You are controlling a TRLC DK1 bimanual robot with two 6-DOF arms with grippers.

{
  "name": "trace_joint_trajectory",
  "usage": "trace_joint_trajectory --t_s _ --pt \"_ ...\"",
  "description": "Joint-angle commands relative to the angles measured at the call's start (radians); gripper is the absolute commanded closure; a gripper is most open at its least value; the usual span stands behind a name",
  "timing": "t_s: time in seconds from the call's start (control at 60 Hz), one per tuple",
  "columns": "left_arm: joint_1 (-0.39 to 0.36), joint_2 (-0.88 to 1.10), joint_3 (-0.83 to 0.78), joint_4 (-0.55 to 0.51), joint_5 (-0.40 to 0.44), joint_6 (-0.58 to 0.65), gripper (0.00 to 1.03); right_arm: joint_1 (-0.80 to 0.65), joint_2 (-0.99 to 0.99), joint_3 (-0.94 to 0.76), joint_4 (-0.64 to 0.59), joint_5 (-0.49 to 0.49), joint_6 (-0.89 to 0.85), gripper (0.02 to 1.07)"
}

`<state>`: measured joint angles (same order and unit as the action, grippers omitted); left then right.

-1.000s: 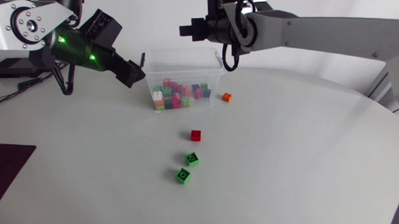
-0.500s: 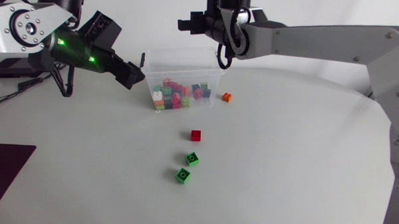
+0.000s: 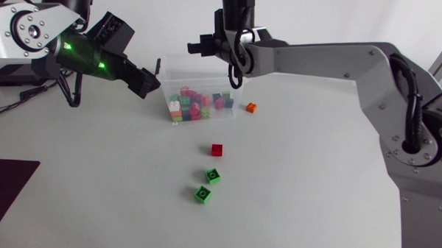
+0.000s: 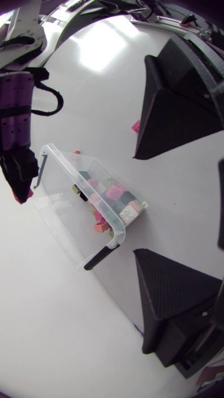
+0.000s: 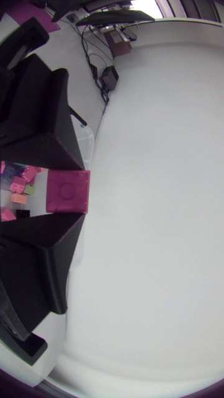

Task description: Place the duplo bricks in the container

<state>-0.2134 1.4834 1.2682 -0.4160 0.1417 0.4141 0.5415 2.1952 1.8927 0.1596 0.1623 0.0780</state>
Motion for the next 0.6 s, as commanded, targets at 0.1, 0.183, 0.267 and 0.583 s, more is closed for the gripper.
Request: trace_joint_trajectory --t_s 0.1,0.183,0.267,0.583 --pt "-0.012 -0.029 -0.023 0.011 -0.013 -0.028 0.04 0.003 0.067 0.14 -0.135 0.013 0.016 0.1" --pt "-0.023 -0.034 -0.024 0.011 -0.022 -0.029 0.04 0.003 0.07 0.151 -0.15 0.013 0.016 0.06" --pt "-0.027 -0.038 -0.026 0.011 -0.025 -0.031 0.04 0.003 0.069 0.158 -0.17 0.013 0.017 0.06" --pt "-0.034 -0.064 -0.03 0.002 -0.033 -0.031 0.04 -0.037 -0.051 0.052 -0.226 0.008 0.052 0.06"
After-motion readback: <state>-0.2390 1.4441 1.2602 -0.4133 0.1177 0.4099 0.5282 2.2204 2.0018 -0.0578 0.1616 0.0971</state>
